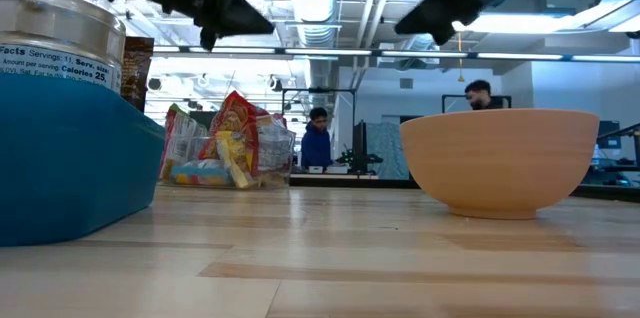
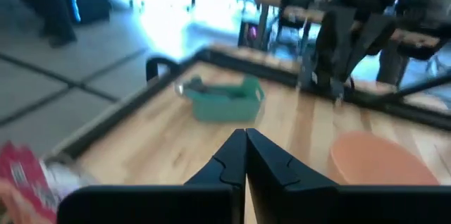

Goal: Pick & Place Food Item
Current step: Return to Home Position

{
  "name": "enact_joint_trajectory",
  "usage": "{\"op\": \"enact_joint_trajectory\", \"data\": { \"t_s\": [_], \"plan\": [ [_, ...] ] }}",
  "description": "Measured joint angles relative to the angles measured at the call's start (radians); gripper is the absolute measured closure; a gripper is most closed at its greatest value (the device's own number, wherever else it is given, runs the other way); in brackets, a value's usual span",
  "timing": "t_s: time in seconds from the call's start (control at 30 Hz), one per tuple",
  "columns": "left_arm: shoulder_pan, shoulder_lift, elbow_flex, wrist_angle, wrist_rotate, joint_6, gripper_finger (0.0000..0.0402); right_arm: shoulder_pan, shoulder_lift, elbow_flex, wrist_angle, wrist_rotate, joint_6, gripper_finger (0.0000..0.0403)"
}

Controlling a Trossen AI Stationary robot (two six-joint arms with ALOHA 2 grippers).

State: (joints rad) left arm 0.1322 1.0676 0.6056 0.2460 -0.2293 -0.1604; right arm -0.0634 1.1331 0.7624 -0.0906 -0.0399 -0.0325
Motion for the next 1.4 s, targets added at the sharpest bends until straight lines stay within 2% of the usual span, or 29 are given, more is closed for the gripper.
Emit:
{"op": "enact_joint_trajectory", "data": {
  "t_s": [0.1, 0.27, 0.47, 0.6, 1.27, 1.4],
  "plan": [
    [0.000, 0.000, 0.000, 0.089, -0.018, 0.024, 0.0401, -0.064, -0.011, 0.000, 0.077, -0.074, 0.032, 0.0399],
    [0.000, -0.032, 0.001, 0.229, -0.017, 0.025, 0.0396, -0.127, -0.073, 0.000, 0.132, -0.092, 0.095, 0.0401],
    [0.000, -0.077, 0.001, 0.260, -0.017, 0.006, 0.0395, -0.141, -0.119, 0.001, 0.100, -0.094, 0.208, 0.0397],
    [0.005, -0.109, 0.001, 0.265, -0.017, 0.011, 0.0398, -0.139, -0.130, 0.000, 0.115, -0.095, 0.194, 0.0396],
    [0.020, -0.491, 0.000, -0.085, -0.018, 0.031, 0.0396, -0.132, -0.514, 0.000, -0.120, -0.119, 0.145, 0.0396],
    [0.020, -0.551, 0.000, -0.129, -0.055, 0.033, 0.0396, -0.132, -0.588, 0.000, -0.161, -0.119, 0.145, 0.0396]
  ]
}}
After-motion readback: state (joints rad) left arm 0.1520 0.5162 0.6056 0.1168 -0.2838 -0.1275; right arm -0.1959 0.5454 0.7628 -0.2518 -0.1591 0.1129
